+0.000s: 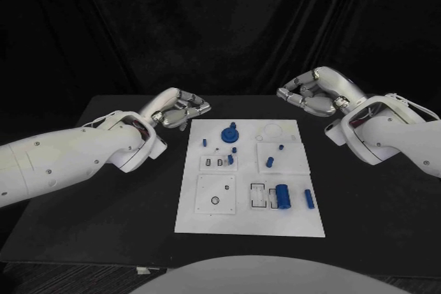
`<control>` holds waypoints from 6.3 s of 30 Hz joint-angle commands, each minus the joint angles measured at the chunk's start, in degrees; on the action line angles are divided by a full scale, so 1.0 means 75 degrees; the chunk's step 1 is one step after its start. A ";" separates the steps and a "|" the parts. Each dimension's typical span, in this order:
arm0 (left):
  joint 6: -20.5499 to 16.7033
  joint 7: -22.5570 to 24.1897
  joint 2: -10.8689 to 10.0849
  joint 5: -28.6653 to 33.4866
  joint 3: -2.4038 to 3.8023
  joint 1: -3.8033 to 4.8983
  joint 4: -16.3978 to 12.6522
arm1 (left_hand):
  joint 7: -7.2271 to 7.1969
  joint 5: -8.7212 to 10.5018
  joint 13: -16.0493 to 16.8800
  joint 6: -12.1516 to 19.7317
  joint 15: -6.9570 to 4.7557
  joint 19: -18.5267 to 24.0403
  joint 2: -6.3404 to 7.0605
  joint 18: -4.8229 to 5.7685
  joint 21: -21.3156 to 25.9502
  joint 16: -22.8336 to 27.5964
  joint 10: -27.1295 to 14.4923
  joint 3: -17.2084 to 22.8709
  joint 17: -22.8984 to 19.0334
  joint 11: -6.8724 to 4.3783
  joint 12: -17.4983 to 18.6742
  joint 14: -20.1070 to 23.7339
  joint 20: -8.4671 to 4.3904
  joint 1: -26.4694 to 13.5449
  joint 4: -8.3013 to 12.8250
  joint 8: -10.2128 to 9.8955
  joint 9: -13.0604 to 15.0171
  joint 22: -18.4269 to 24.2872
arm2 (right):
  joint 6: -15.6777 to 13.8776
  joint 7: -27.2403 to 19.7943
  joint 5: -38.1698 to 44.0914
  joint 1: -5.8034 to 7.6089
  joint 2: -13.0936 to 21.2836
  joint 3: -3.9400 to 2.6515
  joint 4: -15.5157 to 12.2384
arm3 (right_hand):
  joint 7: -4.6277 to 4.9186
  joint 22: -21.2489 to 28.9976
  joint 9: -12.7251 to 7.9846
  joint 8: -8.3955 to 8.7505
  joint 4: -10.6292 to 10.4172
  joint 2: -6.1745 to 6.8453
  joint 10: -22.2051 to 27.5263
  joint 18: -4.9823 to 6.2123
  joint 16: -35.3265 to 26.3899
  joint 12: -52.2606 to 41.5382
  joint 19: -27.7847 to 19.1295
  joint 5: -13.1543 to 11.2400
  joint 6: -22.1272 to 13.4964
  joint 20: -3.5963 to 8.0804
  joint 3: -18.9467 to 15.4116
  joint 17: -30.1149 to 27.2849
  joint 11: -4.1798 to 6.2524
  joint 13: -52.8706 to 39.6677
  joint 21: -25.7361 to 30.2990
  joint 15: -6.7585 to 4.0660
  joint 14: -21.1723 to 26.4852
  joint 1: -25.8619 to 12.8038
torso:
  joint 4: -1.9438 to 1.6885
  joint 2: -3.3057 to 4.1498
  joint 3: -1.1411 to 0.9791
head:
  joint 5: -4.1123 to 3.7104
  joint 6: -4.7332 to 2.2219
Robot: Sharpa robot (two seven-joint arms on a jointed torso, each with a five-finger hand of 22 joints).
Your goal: Assemble the parts on the task board
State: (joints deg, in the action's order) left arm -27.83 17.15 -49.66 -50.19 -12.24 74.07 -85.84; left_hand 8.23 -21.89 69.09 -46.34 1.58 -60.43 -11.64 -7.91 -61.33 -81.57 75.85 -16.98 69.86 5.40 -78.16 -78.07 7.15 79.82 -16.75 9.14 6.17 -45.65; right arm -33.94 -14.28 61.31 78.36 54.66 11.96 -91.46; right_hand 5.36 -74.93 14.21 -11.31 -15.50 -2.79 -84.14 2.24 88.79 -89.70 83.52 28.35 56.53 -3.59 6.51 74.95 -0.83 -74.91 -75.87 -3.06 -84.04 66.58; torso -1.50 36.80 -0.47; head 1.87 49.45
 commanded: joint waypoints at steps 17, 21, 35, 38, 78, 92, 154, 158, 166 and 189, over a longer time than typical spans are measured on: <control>0.5407 -0.5123 0.1505 -0.0416 0.0020 0.1093 0.0377 | -0.0744 0.1264 0.2788 -0.1867 -0.0547 -0.2985 -0.0263 0.0802 -0.3406 -0.1125 0.1887 -0.0715 0.2686 -0.0791 -0.1578 -0.1591 -0.0397 -0.1754 0.0087 0.2548 0.2703 -0.5057 | 0.1087 0.1064 -0.0154 -0.0035 0.0100 -0.0009 -0.0207 | 0.0037 -0.1301 0.0000 0.0104 -0.0028 -0.0002 -0.0782 0.0226 -0.0171 -0.0041 -0.0183 0.0003 0.0000 -0.0007 0.0163 0.1482 -0.0046 -0.2012 0.0350 0.0055 -0.0669 0.0322 | 0.0182 -0.0538 -0.0328 | -0.0229 0.0073; 0.5832 -0.5482 0.1877 0.0007 0.0020 0.1124 0.0715 | -0.0756 0.1369 0.2788 -0.1850 -0.0586 -0.3065 -0.0259 0.0822 -0.3437 -0.1125 0.1887 -0.0681 0.2686 -0.0819 -0.1578 -0.1591 -0.0441 -0.1714 0.0072 0.2516 0.2809 -0.5130 | 0.1142 0.1115 -0.0154 -0.0045 0.0134 -0.0009 -0.0200 | 0.0049 -0.1285 -0.0005 0.0126 -0.0051 0.0002 -0.0782 0.0236 -0.0205 -0.0041 -0.0205 -0.0002 -0.0022 -0.0010 0.0170 0.1433 -0.0055 -0.2012 0.0401 0.0061 -0.0656 0.0330 | 0.0190 -0.0560 -0.0356 | -0.0249 0.0073; 0.6726 -0.6862 0.2656 0.0276 0.0020 0.1134 0.1568 | -0.0773 0.1695 0.2788 -0.1796 -0.0646 -0.3107 -0.0399 0.0830 -0.3439 -0.1125 0.1887 -0.0439 0.2686 -0.0858 -0.1578 -0.1591 -0.0518 -0.1776 0.0117 0.2359 0.3132 -0.5168 | 0.1233 0.1134 -0.0154 -0.0151 0.0097 -0.0009 -0.0158 | 0.0059 -0.1266 -0.0009 0.0150 -0.0071 0.0027 -0.0782 0.0247 -0.0246 -0.0041 -0.0232 -0.0006 -0.0043 -0.0016 0.0169 0.1370 -0.0065 -0.2012 0.0466 0.0069 -0.0640 0.0341 | 0.0246 -0.0590 -0.0427 | -0.0142 0.0073; 0.6782 -0.6966 0.2787 0.0281 0.0020 0.1128 0.1667 | -0.0763 0.1676 0.2788 -0.1763 -0.0646 -0.3112 -0.0418 0.0831 -0.3437 -0.1125 0.1887 -0.0363 0.2686 -0.0853 -0.1578 -0.1591 -0.0522 -0.1766 0.0144 0.2261 0.3147 -0.5171 | 0.1245 0.1145 -0.0154 -0.0163 0.0092 -0.0009 -0.0165 | 0.0059 -0.1266 -0.0009 0.0150 -0.0071 0.0027 -0.0782 0.0247 -0.0246 -0.0041 -0.0232 -0.0006 -0.0043 -0.0016 0.0169 0.1370 -0.0065 -0.2012 0.0466 0.0069 -0.0640 0.0341 | 0.0245 -0.0587 -0.0436 | -0.0147 0.0073; 0.6839 -0.7319 0.3273 0.1393 0.0018 0.0546 0.2547 | -0.0623 0.1813 0.2788 -0.2387 -0.0489 -0.3001 -0.0049 0.0788 -0.3269 -0.1125 0.1887 0.0858 0.2686 -0.0703 -0.1578 -0.1591 -0.0343 -0.2291 0.0515 0.0562 0.2801 -0.5143 | 0.1509 0.1287 -0.0154 -0.0298 -0.0022 -0.0009 -0.0044 | 0.0065 -0.1437 -0.0016 0.0239 -0.0069 0.0058 -0.0658 0.0126 -0.0366 0.0059 0.0054 -0.0117 -0.0094 -0.0002 0.0190 0.1178 -0.0057 -0.1817 -0.0051 0.0054 -0.0614 0.0451 | 0.0234 -0.0686 -0.0491 | -0.0141 0.0073; 0.6761 -0.7078 0.3514 0.1393 0.0018 0.0333 0.3027 | -0.0641 0.1618 0.2788 -0.2200 -0.0538 -0.2883 -0.0024 0.0757 -0.3176 -0.1125 0.1887 0.1079 0.2686 -0.0738 -0.1578 -0.1591 -0.0413 -0.2246 0.0632 0.0598 0.3219 -0.5062 | 0.1550 0.1289 -0.0154 -0.0343 -0.0006 -0.0009 -0.0016 | 0.0065 -0.1432 -0.0017 0.0242 -0.0066 0.0059 -0.0664 0.0130 -0.0358 0.0054 0.0048 -0.0114 -0.0096 -0.0002 0.0191 0.1190 -0.0057 -0.1826 -0.0034 0.0053 -0.0617 0.0455 | 0.0250 -0.0689 -0.0500 | -0.0153 0.0073; 0.6762 -0.6725 0.4215 0.1393 0.0020 -0.0149 0.4278 | -0.0538 0.1364 0.2788 -0.1744 -0.0458 -0.2571 0.0025 0.0680 -0.2926 -0.1125 0.1887 0.1686 0.2686 -0.0647 -0.1578 -0.1591 -0.0353 -0.2069 0.1041 0.0349 0.3708 -0.4877 | 0.1812 0.1408 -0.0153 -0.0417 0.0012 -0.0009 0.0025 | 0.0073 -0.1426 -0.0022 0.0267 -0.0060 0.0054 -0.0699 0.0136 -0.0342 0.0028 0.0044 -0.0110 -0.0121 0.0001 0.0197 0.1211 -0.0061 -0.1877 -0.0006 0.0053 -0.0626 0.0469 | 0.0264 -0.0714 -0.0543 | -0.0293 0.0073; 0.6774 -0.6713 0.4231 0.1393 0.0020 -0.0169 0.4297 | -0.0540 0.1352 0.2788 -0.1755 -0.0455 -0.2562 0.0028 0.0678 -0.2918 -0.1125 0.1887 0.1710 0.2686 -0.0646 -0.1578 -0.1591 -0.0349 -0.2062 0.1058 0.0346 0.3718 -0.4872 | 0.1806 0.1410 -0.0153 -0.0418 0.0016 -0.0009 0.0041 | 0.0073 -0.1426 -0.0022 0.0267 -0.0060 0.0054 -0.0699 0.0136 -0.0342 0.0028 0.0044 -0.0110 -0.0121 0.0001 0.0197 0.1211 -0.0061 -0.1877 -0.0006 0.0053 -0.0626 0.0469 | 0.0268 -0.0714 -0.0546 | -0.0281 0.0073; 0.6799 -0.6697 0.4250 0.1393 0.0020 -0.0203 0.4319 | -0.0546 0.1314 0.2788 -0.1772 -0.0452 -0.2556 0.0051 0.0676 -0.2908 -0.1125 0.1887 0.1774 0.2686 -0.0647 -0.1578 -0.1591 -0.0343 -0.2038 0.1115 0.0332 0.3744 -0.4873 | 0.1810 0.1423 -0.0153 -0.0420 0.0024 -0.0009 0.0039 | 0.0077 -0.1422 -0.0025 0.0276 -0.0061 0.0053 -0.0701 0.0140 -0.0347 0.0026 0.0039 -0.0114 -0.0133 0.0001 0.0197 0.1203 -0.0064 -0.1881 0.0009 0.0055 -0.0625 0.0470 | 0.0269 -0.0718 -0.0545 | -0.0321 0.0073; 0.6901 -0.6693 0.4310 0.1393 0.0020 -0.0222 0.4371 | -0.0567 0.1073 0.2788 -0.1772 -0.0462 -0.2525 0.0169 0.0665 -0.2856 -0.1125 0.1887 0.2177 0.2686 -0.0664 -0.1578 -0.1591 -0.0342 -0.1851 0.1464 0.0211 0.3844 -0.4875 | 0.1902 0.1486 -0.0153 -0.0440 0.0012 -0.0009 0.0031 | 0.0084 -0.1418 -0.0026 0.0284 -0.0076 0.0044 -0.0696 0.0143 -0.0358 0.0030 0.0035 -0.0135 -0.0140 0.0000 0.0191 0.1183 -0.0070 -0.1872 0.0023 0.0058 -0.0622 0.0453 | 0.0261 -0.0723 -0.0547 | -0.0329 0.0073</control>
State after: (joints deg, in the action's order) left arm 22.81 -33.92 -17.48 -39.99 -12.13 72.56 -53.08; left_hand 4.10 -13.70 75.05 -59.77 -2.04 -79.78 -10.25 -2.59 -83.09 -89.62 84.02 -0.89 74.91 0.11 -89.80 -83.94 4.60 65.32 -5.75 10.93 34.94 -74.90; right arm -20.11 -4.35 60.15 75.20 54.71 11.94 -91.18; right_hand 5.93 -74.95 14.10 -9.58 -15.88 -2.42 -83.93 3.13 86.30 -89.47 83.53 27.69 55.88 -3.79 7.82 74.91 -1.03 -74.91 -76.04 -3.05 -84.04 69.36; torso 0.47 31.38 -4.57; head -0.59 50.00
